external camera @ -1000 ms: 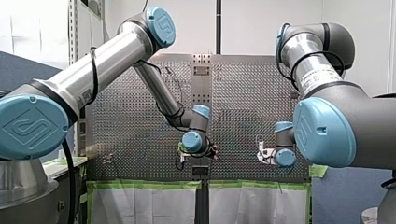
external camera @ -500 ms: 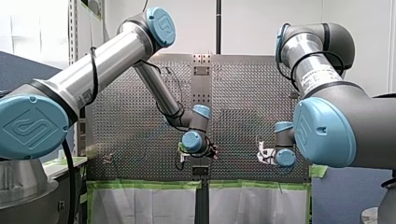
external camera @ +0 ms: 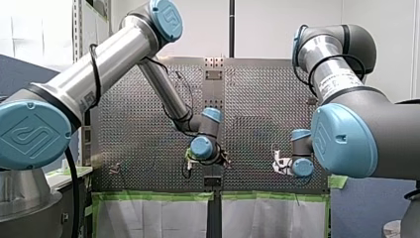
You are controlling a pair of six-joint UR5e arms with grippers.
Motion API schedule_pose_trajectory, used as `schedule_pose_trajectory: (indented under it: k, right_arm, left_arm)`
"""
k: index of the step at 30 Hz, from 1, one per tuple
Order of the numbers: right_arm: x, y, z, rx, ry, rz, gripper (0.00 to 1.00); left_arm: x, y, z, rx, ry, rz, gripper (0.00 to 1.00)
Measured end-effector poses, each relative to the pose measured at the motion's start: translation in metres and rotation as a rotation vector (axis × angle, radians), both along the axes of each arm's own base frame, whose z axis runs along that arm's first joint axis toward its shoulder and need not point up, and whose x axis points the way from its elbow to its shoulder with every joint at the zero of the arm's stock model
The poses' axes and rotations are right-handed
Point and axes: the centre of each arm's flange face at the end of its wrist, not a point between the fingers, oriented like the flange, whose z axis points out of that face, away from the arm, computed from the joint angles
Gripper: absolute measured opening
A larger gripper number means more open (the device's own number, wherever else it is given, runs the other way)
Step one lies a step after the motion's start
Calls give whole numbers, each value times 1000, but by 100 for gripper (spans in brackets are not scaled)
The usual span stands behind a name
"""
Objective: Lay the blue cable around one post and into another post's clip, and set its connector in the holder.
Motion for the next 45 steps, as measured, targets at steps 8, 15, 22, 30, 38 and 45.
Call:
schedule_pose_trajectory:
  k: [8, 15, 22, 30, 38, 45]
  right_arm:
    - [0, 0, 0, 0, 0, 0, 0]
    - [0, 0, 0, -1, 0, -1, 0]
    - [0, 0, 0, 1, -5, -2, 0]
    - [1, 0, 0, -1, -15, 5, 0]
    - [1, 0, 0, -1, -23, 8, 0]
    - [2, 0, 0, -1, -27, 13, 0]
  left_arm:
    - [-15, 14, 23, -20, -24, 20, 100]
    - [-30, 37, 39, -20, -3, 70, 100]
    - [-43, 74, 52, 7, 46, 165, 100]
    - [-48, 120, 64, -14, 129, 224, 100]
    - [-26, 147, 100, -161, 116, 254, 100]
    - [10, 162, 153, -311, 48, 263, 100]
